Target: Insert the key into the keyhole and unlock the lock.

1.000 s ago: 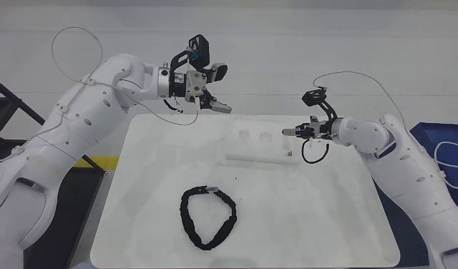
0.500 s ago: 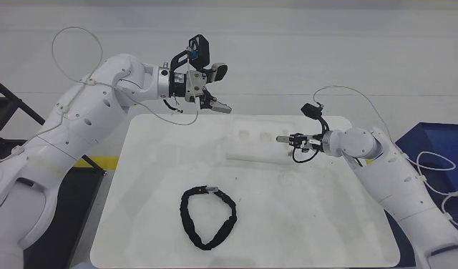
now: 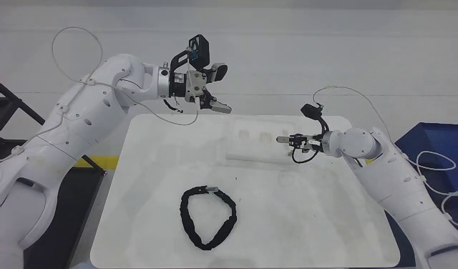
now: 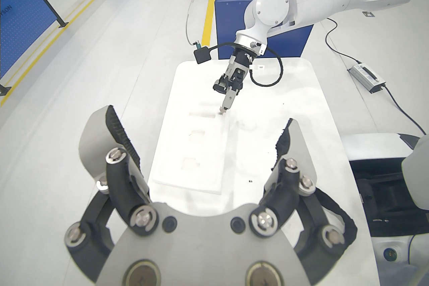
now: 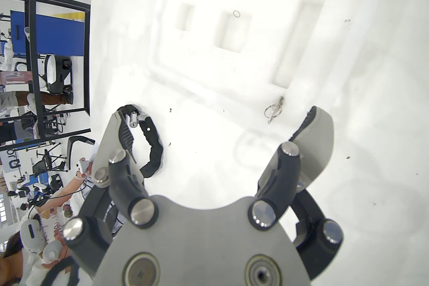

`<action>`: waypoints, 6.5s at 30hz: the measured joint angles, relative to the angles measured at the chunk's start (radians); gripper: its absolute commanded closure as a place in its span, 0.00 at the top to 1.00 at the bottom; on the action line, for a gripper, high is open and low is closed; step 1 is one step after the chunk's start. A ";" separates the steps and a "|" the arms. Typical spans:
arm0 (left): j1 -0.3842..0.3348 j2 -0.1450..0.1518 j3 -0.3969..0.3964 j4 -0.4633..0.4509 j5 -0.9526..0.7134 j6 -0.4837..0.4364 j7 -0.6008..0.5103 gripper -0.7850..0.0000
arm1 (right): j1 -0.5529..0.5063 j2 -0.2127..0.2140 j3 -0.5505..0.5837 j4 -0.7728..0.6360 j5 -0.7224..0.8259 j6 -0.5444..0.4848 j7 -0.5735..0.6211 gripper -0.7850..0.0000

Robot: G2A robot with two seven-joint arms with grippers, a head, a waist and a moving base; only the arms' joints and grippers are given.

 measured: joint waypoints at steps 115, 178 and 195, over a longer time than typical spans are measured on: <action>0.000 0.000 0.000 0.000 0.000 0.001 0.000 1.00 | -0.443 0.028 0.754 -0.563 0.451 -0.212 0.213 0.00; 0.506 0.076 0.000 -0.025 0.763 0.042 0.309 1.00 | -0.443 0.028 0.754 -0.563 0.451 -0.212 0.213 0.00; 0.566 0.037 0.024 0.066 1.106 0.172 0.655 0.48 | -0.443 0.028 0.754 -0.563 0.451 -0.212 0.213 0.00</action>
